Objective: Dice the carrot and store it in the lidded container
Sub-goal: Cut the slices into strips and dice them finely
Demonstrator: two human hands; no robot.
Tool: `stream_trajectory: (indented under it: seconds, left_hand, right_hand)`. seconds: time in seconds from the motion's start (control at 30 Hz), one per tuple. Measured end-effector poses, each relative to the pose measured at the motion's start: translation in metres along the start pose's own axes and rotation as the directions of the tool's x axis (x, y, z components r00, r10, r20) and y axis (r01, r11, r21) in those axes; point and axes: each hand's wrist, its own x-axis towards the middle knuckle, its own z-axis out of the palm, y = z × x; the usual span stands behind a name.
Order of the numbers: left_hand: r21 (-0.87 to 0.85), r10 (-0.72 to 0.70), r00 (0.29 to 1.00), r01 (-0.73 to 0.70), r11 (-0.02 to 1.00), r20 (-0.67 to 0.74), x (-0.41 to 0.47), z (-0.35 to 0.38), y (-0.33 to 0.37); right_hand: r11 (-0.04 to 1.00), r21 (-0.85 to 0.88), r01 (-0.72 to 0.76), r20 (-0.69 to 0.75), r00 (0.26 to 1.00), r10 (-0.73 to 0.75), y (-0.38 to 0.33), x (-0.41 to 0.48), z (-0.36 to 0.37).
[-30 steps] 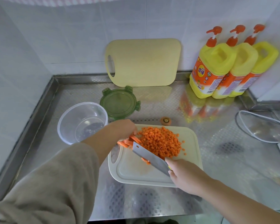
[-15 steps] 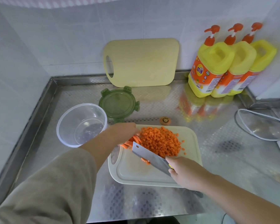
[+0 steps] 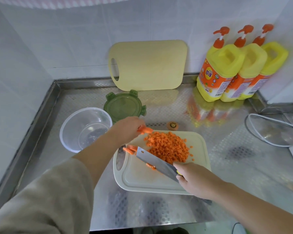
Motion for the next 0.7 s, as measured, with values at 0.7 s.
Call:
stream_trajectory:
  seconds: [0.7]
  left_hand:
    - [-0.704,-0.531,0.839,0.449,0.550,0.120,-0.092,0.113,0.023]
  right_hand:
    - [0.989,0.027,-0.143,-0.092,0.985,0.145,-0.006,0.001,0.020]
